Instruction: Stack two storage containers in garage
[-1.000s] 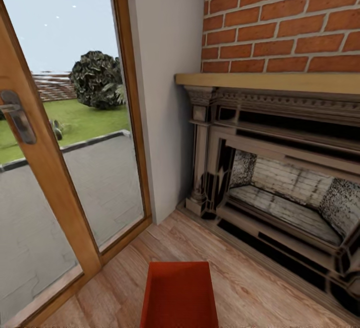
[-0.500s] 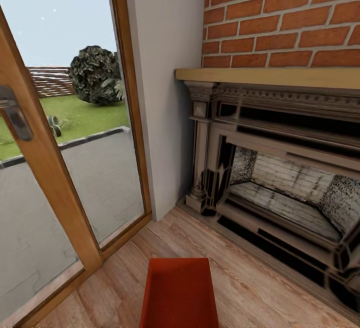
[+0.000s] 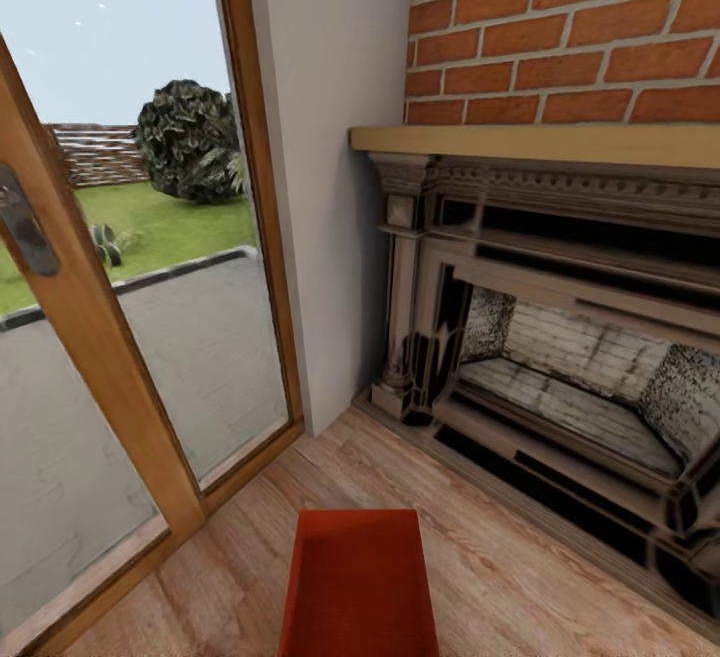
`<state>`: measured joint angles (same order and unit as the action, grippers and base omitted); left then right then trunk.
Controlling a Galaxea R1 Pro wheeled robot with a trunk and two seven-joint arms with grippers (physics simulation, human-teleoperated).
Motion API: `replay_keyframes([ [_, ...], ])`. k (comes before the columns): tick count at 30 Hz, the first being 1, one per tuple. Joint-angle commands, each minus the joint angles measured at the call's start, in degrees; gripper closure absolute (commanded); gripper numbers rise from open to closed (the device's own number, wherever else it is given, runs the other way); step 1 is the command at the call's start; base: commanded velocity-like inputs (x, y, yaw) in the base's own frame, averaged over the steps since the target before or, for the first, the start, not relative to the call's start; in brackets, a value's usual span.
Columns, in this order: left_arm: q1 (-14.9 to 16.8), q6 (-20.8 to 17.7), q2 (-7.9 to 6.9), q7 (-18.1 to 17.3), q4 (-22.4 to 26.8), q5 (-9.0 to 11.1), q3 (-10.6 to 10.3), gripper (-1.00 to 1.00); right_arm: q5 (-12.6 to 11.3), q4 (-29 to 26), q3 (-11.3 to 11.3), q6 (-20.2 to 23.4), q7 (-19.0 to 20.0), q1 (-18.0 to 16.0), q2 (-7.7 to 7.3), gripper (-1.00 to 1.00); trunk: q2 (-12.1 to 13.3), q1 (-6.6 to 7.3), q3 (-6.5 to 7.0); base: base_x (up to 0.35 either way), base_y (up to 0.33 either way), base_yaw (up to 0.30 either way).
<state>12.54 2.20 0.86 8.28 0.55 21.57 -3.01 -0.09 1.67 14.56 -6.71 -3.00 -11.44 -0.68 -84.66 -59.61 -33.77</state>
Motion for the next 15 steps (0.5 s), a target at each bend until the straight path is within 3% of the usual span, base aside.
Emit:
replay_keyframes([
  [1, 0.03, 0.17, 0.02, 0.17, -0.03, 0.40, -0.33, -1.00, 0.00, 0.18, 0.31, -0.32, -0.17, -0.07, 0.00, -1.00, -0.03, 0.00, -0.14, 0.000, 0.000, 0.000],
  [15, 0.02, 0.17, 0.02, 0.16, -0.03, 0.40, -0.33, -1.00, 0.00, 0.18, 0.31, -0.33, -0.17, -0.07, 0.01, -1.00, -0.03, 0.00, -1.41, 0.000, 0.000, 0.000],
])
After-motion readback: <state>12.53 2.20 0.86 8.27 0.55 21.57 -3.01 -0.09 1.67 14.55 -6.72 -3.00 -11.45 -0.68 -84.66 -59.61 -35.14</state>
